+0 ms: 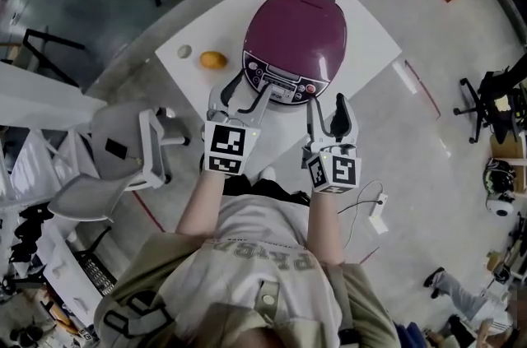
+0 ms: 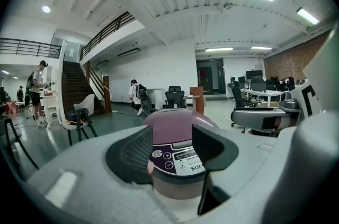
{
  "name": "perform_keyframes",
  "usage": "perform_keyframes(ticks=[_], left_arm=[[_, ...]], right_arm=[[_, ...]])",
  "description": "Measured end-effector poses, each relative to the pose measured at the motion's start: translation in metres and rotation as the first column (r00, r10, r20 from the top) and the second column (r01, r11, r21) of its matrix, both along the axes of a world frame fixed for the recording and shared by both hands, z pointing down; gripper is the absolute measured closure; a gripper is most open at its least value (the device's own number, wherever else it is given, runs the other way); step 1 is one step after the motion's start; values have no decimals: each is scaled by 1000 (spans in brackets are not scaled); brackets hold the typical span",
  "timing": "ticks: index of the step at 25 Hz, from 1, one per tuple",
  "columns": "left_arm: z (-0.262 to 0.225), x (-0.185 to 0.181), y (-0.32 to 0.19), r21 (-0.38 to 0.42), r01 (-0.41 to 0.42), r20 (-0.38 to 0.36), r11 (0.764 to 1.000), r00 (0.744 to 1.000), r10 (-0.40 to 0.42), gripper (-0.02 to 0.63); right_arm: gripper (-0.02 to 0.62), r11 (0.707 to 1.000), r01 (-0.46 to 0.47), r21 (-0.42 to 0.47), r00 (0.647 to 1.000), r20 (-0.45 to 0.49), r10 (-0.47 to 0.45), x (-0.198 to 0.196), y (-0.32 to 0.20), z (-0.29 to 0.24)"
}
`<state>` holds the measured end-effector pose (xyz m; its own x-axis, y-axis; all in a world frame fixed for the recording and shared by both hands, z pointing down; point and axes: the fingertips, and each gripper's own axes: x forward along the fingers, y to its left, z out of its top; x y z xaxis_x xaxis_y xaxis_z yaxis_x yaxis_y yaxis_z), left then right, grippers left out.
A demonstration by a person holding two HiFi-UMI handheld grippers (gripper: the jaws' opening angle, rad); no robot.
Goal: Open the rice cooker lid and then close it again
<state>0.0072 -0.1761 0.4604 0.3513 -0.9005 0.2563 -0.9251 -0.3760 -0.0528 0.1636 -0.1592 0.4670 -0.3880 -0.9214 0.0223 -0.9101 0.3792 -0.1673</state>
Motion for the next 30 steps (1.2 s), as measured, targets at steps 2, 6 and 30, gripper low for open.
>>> perform_keyframes(ticks=[2, 6, 30], left_arm=[[4, -3, -5, -6, -6, 7, 1000, 1000, 6, 356], [13, -7, -15, -34, -53, 4, 998, 999, 53, 348], [61, 31, -7, -219, -554, 434, 803, 682, 589, 308]], right_arm=[[360, 1000, 5, -10, 1000, -6, -5, -3, -3, 2], [360, 999, 22, -23, 999, -37, -23, -13, -5, 4], [312, 853, 409, -323, 689, -503, -521, -94, 7, 42]])
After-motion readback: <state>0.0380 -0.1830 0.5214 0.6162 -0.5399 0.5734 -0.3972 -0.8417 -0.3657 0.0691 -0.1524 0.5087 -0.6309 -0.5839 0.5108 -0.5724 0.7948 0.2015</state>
